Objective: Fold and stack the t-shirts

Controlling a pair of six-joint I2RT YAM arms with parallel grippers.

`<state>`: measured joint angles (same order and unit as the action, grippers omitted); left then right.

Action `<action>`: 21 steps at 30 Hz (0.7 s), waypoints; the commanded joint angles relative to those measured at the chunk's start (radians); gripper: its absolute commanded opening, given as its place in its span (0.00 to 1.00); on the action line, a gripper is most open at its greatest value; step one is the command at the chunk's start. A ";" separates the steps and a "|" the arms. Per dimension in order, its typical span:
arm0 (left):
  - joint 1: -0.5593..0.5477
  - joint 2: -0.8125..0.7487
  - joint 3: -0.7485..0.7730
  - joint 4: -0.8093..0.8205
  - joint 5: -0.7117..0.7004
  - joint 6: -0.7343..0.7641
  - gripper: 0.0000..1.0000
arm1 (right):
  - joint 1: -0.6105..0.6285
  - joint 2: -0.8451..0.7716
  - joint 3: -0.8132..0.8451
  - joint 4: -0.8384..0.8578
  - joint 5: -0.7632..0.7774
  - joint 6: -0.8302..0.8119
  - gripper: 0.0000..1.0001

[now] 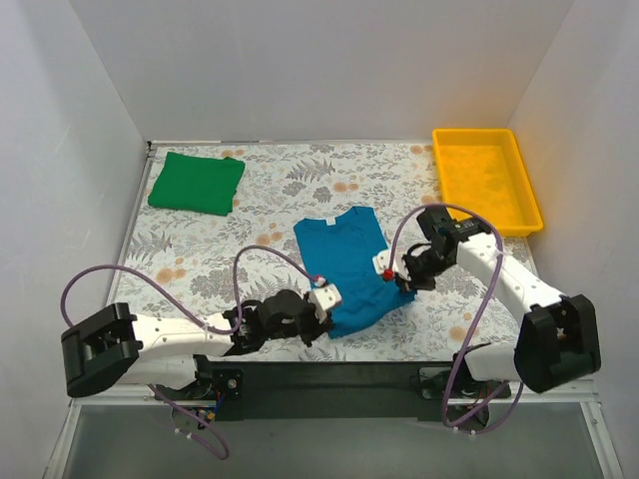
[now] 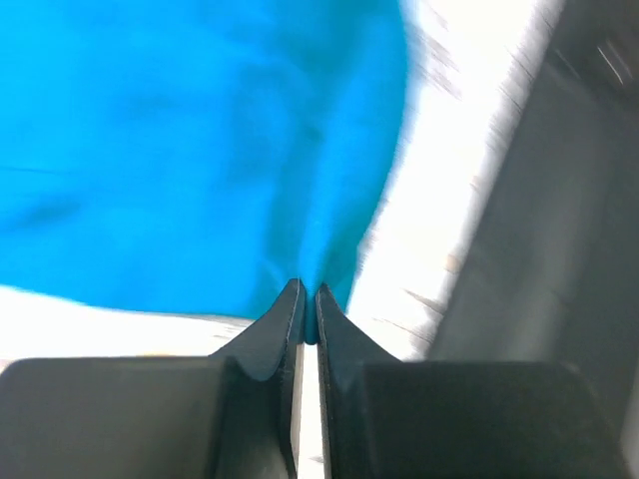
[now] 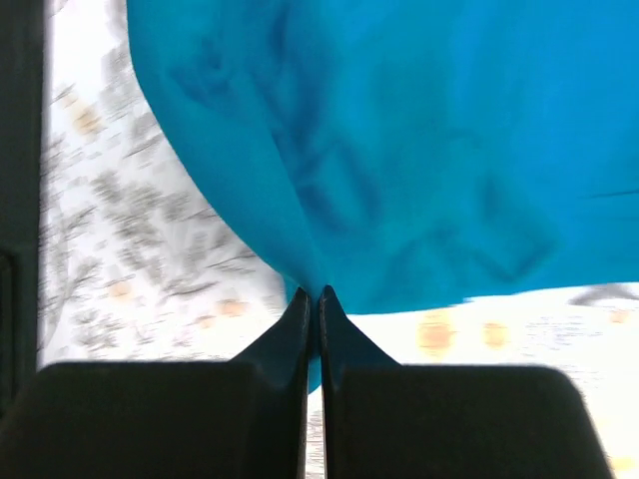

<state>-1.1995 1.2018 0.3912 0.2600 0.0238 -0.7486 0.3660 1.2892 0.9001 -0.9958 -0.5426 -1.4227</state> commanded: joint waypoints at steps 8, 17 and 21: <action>0.507 0.140 0.205 0.145 0.198 0.049 0.00 | -0.001 0.475 0.632 0.062 -0.083 0.273 0.01; 0.707 0.380 0.353 0.199 0.223 0.006 0.00 | -0.004 0.803 0.997 0.137 -0.042 0.487 0.01; 0.742 0.412 0.354 0.219 0.220 -0.001 0.00 | -0.006 0.869 1.050 0.169 -0.008 0.537 0.01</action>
<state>-0.4747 1.6135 0.7174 0.4416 0.2203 -0.7418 0.3656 2.1399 1.8870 -0.8597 -0.5678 -0.9638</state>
